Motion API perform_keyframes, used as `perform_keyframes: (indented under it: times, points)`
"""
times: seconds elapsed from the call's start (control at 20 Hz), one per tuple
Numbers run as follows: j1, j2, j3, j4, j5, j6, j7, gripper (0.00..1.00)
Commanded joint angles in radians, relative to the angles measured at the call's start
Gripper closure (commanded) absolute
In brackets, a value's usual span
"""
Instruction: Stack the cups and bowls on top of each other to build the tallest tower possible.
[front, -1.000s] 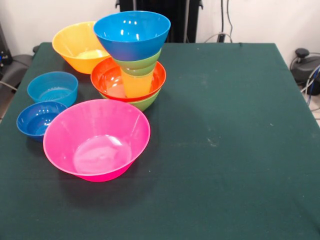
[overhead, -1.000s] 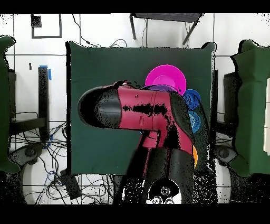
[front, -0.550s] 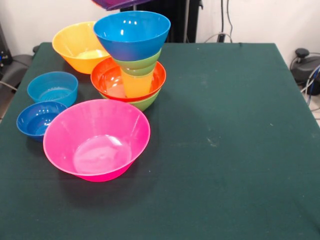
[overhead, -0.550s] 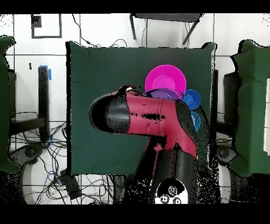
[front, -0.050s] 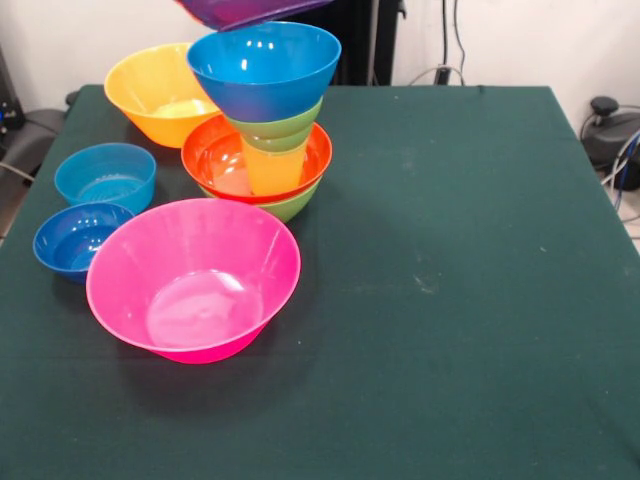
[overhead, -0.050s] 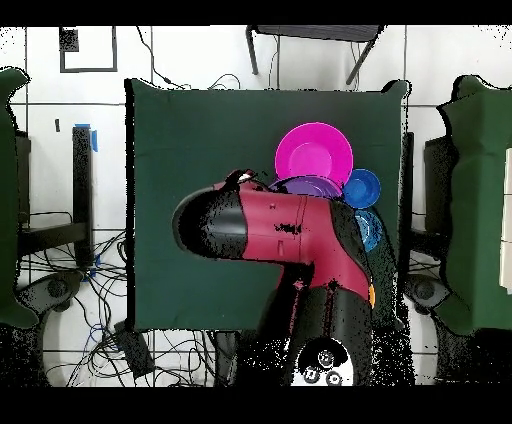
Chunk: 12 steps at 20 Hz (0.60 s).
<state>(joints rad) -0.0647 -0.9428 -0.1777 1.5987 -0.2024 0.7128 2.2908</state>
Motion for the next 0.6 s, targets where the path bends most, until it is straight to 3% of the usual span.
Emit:
perform_keyframes:
  times: [0.05, 0.25, 0.6]
  points:
    - [-0.023, 0.042, 0.105, 0.048, -0.094, 0.062, -0.196, 1.0]
    - [-0.018, 0.059, 0.106, -0.011, -0.115, 0.193, -0.226, 1.0]
    - [-0.049, 0.068, 0.142, -0.015, -0.165, 0.202, -0.302, 1.0]
